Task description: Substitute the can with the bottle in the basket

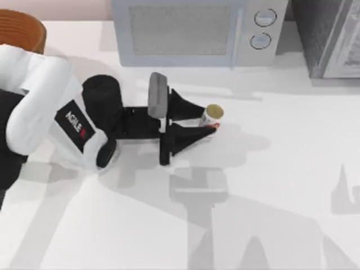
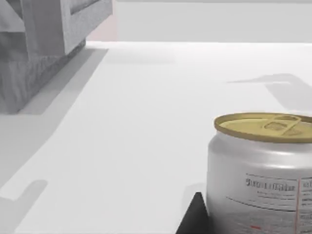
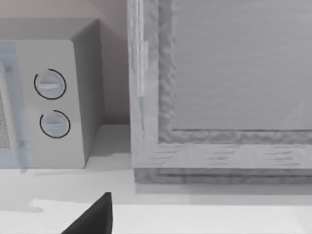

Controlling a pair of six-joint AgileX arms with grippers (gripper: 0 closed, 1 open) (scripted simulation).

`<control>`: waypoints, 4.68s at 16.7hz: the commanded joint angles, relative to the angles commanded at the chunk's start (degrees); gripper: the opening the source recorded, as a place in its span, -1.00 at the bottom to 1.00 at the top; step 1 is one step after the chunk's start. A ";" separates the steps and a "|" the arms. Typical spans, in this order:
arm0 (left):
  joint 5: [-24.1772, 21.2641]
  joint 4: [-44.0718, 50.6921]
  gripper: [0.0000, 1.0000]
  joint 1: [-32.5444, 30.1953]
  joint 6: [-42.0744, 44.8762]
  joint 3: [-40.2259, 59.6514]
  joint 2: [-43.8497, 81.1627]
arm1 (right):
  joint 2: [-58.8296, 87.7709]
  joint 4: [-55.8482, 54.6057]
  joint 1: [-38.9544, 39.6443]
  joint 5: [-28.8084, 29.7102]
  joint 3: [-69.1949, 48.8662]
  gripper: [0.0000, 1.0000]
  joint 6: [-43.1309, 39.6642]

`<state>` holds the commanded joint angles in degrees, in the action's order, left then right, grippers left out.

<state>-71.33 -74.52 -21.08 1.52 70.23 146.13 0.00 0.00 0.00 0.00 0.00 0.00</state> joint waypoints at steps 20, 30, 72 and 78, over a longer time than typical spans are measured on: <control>-0.34 -0.34 1.00 -0.07 -0.01 0.30 0.70 | 0.00 0.00 0.00 0.00 0.00 1.00 0.00; 0.11 0.15 1.00 0.40 -0.07 -0.12 0.13 | 0.00 0.00 0.00 0.00 0.00 1.00 0.00; 69.71 64.38 1.00 23.17 -0.72 -70.06 -133.75 | 0.00 0.00 0.00 0.00 0.00 1.00 0.00; 65.30 43.07 1.00 26.71 0.80 -69.81 -107.41 | 0.00 0.00 0.00 0.00 0.00 1.00 0.00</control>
<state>-6.02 -31.46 5.63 2.33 0.43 38.71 0.00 0.00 0.00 0.00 0.00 0.00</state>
